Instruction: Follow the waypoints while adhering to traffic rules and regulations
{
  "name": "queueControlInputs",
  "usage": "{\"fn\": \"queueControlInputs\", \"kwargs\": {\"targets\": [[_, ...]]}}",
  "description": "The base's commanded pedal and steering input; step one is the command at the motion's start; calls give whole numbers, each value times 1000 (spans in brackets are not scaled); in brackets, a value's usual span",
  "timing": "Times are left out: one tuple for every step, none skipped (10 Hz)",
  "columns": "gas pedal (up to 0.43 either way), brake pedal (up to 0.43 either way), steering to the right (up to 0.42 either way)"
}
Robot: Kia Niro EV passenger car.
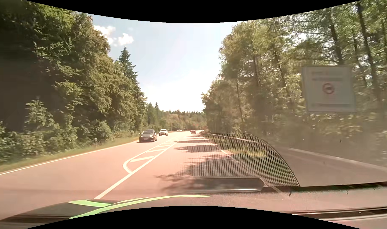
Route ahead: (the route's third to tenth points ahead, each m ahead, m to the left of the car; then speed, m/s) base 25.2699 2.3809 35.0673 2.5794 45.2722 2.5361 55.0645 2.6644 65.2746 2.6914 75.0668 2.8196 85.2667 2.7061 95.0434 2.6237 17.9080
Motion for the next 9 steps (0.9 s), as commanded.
{"fn": "queueControlInputs", "kwargs": {"targets": [[0, 0, -2], [0, 0, -2], [0, 30, -1], [0, 91, -1], [0, 122, 1], [0, 61, 2], [0, 0, 2], [0, 0, 1], [0, 0, 1]]}}
